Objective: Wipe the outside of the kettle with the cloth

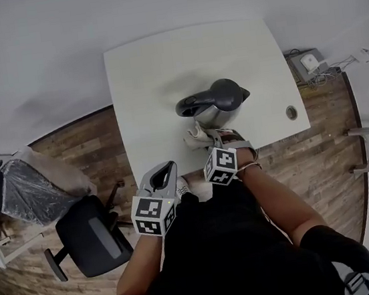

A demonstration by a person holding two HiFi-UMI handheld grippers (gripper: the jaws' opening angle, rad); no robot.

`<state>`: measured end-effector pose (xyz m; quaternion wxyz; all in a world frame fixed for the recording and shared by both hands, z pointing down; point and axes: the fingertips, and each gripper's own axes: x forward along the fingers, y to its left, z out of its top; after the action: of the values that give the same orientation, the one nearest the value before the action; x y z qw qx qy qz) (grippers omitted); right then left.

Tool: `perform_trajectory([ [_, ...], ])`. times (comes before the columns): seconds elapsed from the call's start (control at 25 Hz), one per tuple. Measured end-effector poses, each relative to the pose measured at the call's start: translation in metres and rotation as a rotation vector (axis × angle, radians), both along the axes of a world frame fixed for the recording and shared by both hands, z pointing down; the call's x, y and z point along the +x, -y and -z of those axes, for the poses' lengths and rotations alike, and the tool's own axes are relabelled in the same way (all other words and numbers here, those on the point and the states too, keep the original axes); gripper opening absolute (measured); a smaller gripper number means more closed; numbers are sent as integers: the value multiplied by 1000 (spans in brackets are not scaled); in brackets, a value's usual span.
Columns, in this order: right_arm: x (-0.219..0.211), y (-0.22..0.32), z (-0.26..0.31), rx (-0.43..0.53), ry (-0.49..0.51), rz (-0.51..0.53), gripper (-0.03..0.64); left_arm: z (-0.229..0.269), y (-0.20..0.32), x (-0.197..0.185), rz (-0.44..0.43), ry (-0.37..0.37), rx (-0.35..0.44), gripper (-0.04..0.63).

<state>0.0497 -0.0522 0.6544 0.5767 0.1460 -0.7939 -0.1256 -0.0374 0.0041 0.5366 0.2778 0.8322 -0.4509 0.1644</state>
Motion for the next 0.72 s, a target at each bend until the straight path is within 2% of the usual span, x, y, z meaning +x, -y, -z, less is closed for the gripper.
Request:
perform_trajectory([
  [0.12, -3, -5, 29, 21, 95, -15, 97, 5, 4, 6, -17, 2, 18, 8],
  [0.2, -7, -13, 64, -11, 270, -67, 97, 11, 9, 10, -30, -3, 32, 8],
  [0.28, 0, -22, 93, -125, 500, -191, 97, 17, 15, 16, -47, -17, 46, 8],
  [0.36, 26, -24, 103, -305, 736, -422, 97, 23, 23, 20, -63, -26, 62, 8],
  [0.44, 61, -19, 93, -441, 897, -682, 97, 28, 28, 24, -73, -31, 76, 8],
  [0.6, 130, 0, 49, -580, 1114, -1178, 97, 29, 29, 28, -85, -31, 79, 8],
  [0.72, 158, 14, 17, -687, 1278, -1462, 97, 28, 28, 22, -65, -24, 72, 8],
])
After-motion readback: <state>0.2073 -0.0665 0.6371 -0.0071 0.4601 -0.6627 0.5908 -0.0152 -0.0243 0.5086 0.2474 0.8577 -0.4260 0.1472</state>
